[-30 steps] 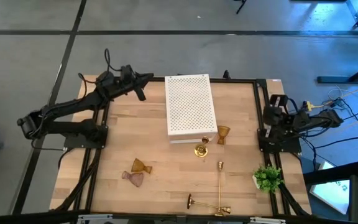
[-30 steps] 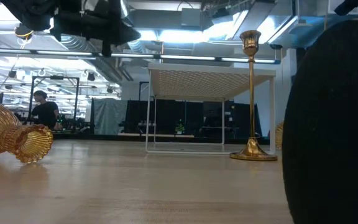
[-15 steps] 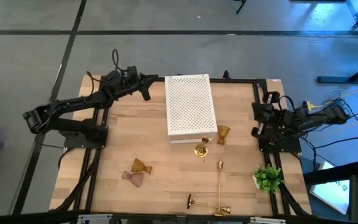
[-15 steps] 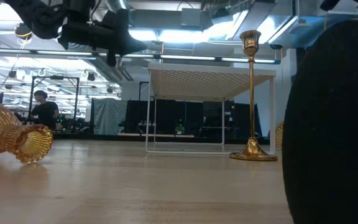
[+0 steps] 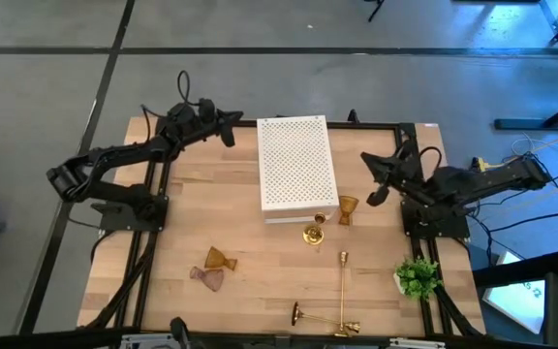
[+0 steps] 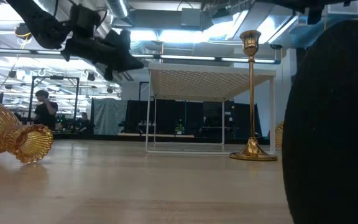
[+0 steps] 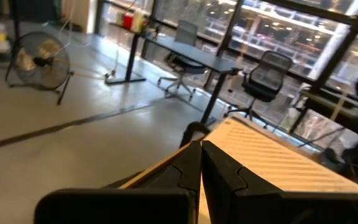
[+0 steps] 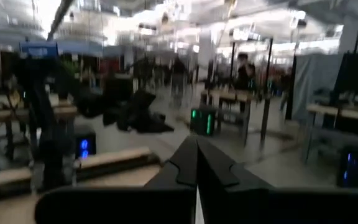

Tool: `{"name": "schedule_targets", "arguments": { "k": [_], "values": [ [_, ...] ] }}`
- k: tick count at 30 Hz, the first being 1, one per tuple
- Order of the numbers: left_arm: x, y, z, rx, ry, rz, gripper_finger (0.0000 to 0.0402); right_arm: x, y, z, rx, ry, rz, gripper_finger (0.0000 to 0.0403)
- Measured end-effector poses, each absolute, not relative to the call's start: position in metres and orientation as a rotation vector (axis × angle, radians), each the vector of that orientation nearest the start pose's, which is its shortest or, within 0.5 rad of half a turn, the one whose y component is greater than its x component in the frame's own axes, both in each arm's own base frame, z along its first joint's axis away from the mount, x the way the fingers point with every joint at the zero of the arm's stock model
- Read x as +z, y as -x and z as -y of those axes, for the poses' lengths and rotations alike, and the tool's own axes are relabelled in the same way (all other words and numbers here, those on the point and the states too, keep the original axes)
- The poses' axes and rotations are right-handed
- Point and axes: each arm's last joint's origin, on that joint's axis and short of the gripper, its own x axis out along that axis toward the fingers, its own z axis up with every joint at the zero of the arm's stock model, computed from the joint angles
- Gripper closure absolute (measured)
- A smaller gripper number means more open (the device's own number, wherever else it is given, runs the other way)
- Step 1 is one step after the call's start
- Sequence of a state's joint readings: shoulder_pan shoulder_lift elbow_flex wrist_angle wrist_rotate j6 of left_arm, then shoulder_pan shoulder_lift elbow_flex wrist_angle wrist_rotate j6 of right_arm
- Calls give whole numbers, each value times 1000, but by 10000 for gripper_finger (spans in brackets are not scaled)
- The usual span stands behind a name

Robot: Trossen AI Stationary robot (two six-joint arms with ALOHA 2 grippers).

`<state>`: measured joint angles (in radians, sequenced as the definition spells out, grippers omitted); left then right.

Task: Pick & Place candle stick holders
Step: Adjust the shelf

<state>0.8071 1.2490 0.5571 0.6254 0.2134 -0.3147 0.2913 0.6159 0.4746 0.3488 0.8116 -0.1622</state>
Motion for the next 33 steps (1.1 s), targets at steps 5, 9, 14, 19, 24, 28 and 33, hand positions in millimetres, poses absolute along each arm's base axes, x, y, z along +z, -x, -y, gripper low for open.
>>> {"name": "schedule_targets", "arguments": {
  "k": [5,9,14,19,24,28,33],
  "values": [
    [225,-192,-203,580,395,-10,396,296,-148,-18,-553,-22,91,402],
    [214,-211,-221,509,441,-66,396,291,-151,-13,-586,-57,64,402],
    [199,-231,-238,482,472,-115,396,285,-151,-8,-620,-102,25,402],
    [197,-230,-248,540,470,-115,400,279,-151,-6,-639,-127,-13,402],
    [207,-219,-249,622,438,-131,400,275,-151,-5,-643,-137,-44,402],
    [211,-209,-244,641,475,-211,401,273,-150,-5,-669,-150,-55,402],
    [217,-203,-235,632,467,-280,400,272,-149,-3,-728,-155,-48,402]
  ]
}}
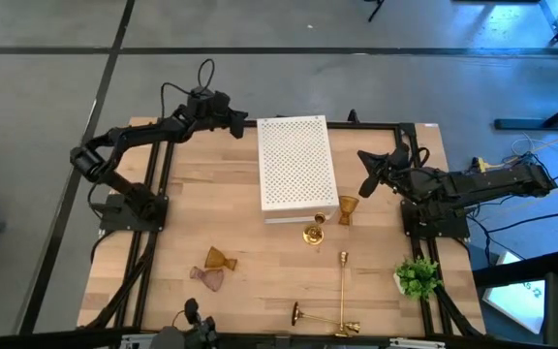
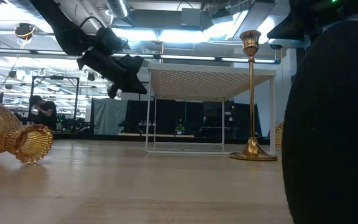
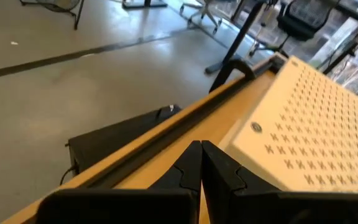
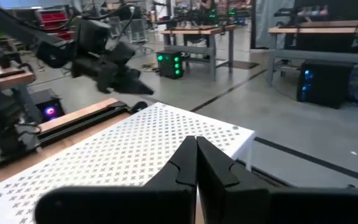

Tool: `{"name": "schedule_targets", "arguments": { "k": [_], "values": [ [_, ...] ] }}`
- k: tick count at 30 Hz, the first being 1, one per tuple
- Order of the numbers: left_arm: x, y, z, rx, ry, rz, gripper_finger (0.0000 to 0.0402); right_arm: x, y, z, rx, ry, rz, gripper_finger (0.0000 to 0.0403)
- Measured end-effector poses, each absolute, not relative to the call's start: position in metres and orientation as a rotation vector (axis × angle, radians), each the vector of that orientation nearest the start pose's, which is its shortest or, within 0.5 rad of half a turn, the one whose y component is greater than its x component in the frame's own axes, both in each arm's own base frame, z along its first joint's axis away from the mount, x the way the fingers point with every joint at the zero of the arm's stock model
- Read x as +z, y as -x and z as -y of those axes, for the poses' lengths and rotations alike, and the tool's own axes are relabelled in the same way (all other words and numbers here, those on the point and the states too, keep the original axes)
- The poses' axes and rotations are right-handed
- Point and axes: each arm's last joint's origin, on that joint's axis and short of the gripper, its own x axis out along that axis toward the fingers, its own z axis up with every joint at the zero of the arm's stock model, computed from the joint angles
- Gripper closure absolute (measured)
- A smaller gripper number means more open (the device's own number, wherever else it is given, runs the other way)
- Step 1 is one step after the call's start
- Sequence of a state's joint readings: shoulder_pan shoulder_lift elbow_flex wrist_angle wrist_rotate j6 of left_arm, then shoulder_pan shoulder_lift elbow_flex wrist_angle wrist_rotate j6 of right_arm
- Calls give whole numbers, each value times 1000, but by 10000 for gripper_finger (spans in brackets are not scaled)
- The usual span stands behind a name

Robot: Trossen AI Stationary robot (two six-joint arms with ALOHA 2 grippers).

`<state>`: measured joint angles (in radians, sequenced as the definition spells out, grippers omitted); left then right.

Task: Pick & Place candle stick holders
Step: Adjust the shelf

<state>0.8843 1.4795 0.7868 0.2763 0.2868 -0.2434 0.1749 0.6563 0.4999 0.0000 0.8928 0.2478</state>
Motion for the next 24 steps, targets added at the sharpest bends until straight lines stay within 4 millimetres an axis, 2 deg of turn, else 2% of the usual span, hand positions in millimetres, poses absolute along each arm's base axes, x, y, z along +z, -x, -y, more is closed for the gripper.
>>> {"name": "schedule_targets", "arguments": {
  "k": [13,24],
  "values": [
    [212,-220,-218,575,445,-348,400,273,-149,2,-761,-163,-34,402],
    [212,-220,-218,579,443,-347,400,273,-149,3,-759,-161,-41,402]
  ]
}}
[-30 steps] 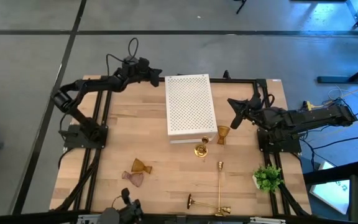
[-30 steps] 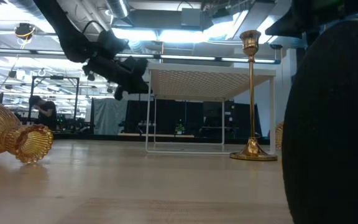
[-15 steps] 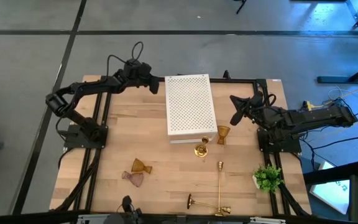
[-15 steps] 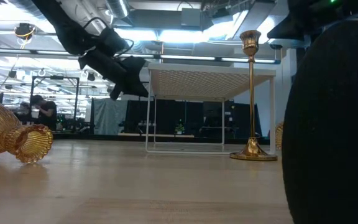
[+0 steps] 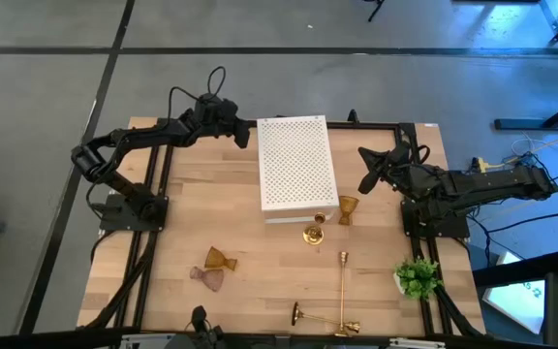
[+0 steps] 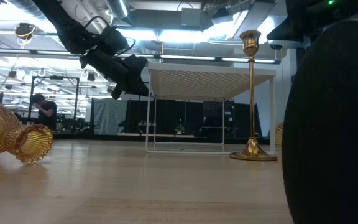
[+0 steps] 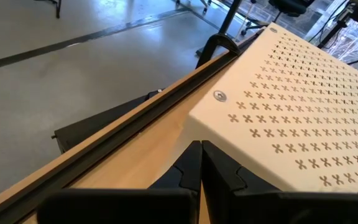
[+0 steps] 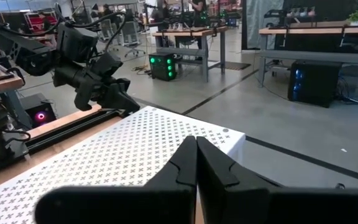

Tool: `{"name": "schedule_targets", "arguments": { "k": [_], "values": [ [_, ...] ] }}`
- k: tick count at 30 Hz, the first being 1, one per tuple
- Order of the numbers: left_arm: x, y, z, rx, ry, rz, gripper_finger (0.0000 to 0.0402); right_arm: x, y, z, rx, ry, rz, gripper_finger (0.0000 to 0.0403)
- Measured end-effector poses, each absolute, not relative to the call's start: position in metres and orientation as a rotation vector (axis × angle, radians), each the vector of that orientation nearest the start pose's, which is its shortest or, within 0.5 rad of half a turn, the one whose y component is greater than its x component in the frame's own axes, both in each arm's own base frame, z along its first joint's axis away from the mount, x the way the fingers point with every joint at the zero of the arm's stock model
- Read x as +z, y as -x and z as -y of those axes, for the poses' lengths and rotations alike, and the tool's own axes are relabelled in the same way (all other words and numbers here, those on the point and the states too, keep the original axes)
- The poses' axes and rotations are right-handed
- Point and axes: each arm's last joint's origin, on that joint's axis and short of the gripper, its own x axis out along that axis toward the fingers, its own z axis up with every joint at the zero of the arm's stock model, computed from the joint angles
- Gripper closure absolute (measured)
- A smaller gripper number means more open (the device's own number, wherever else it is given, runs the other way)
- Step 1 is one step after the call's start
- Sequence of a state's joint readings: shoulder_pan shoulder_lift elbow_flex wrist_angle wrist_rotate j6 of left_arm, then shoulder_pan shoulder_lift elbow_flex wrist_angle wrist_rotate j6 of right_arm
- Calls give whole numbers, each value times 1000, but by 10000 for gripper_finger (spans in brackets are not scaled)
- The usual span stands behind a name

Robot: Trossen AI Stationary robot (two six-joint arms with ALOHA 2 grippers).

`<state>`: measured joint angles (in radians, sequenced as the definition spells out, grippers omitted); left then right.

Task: Pick & Place candle stick holders
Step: Adjust the shelf, then put the top yellow candle holder on the shelf

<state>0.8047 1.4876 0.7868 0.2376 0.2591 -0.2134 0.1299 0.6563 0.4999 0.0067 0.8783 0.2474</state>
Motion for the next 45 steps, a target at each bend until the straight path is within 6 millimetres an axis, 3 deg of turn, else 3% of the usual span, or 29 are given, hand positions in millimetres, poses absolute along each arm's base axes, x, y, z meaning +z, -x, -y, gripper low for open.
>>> {"name": "schedule_targets", "arguments": {
  "k": [21,30,34,45],
  "values": [
    [216,-225,-219,570,409,-328,400,271,-151,3,-744,-176,-53,402],
    [192,-252,-235,540,443,-434,400,270,-151,2,-736,-172,-62,402],
    [191,-262,-241,529,435,-461,400,267,-151,2,-738,-168,-85,402],
    [227,-249,-229,767,291,-490,400,255,-147,5,-760,-199,-181,402]
  ]
}}
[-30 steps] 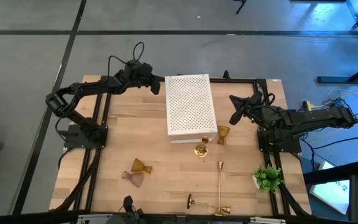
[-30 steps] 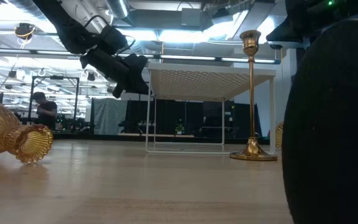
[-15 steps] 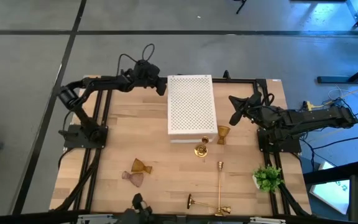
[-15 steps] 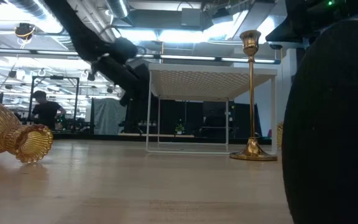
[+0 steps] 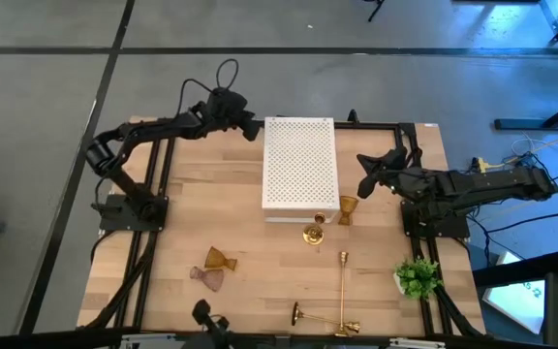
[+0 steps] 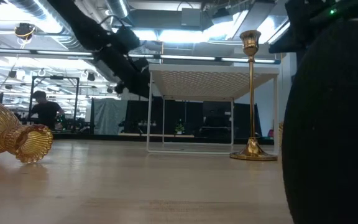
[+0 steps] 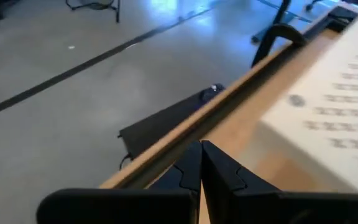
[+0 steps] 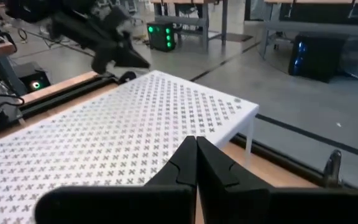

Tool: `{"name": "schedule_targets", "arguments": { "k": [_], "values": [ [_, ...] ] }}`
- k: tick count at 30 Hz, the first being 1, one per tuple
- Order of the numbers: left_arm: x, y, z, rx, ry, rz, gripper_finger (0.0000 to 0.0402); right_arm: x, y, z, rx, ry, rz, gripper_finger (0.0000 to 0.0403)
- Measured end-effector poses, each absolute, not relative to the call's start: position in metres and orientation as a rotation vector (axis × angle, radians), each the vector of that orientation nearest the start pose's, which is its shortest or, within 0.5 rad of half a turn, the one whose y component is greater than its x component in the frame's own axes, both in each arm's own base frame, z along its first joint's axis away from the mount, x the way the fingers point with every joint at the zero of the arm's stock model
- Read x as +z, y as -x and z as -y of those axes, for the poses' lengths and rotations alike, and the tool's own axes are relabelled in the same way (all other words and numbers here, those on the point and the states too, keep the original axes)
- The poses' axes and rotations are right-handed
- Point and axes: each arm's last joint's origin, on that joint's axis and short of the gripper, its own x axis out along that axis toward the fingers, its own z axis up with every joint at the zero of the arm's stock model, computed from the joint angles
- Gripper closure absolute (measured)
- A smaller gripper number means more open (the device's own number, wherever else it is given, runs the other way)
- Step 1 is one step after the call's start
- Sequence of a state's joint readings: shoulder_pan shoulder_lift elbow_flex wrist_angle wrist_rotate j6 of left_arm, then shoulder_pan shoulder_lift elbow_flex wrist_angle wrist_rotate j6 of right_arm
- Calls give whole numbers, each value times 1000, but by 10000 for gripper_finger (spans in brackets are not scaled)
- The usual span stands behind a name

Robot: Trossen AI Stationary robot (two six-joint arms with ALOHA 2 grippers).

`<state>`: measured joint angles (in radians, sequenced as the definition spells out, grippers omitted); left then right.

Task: Pick & Place candle stick holders
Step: Put the top yellow candle holder on the shelf

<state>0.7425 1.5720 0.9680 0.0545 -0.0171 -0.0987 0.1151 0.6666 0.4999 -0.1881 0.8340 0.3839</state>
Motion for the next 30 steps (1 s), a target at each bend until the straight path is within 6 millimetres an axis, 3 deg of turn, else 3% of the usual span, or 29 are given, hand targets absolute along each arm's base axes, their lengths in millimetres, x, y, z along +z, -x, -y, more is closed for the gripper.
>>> {"name": "schedule_targets", "arguments": {
  "k": [5,10,17,30],
  "values": [
    [239,-256,-211,717,239,-491,400,249,-146,11,-774,-253,-222,402],
    [256,-258,-189,662,170,-484,400,248,-147,15,-629,-325,-286,402],
    [277,-257,-150,552,97,-424,400,269,-148,12,-477,-374,-304,402],
    [289,-240,-91,253,17,-340,400,280,-150,12,-397,-233,-281,402]
  ]
}}
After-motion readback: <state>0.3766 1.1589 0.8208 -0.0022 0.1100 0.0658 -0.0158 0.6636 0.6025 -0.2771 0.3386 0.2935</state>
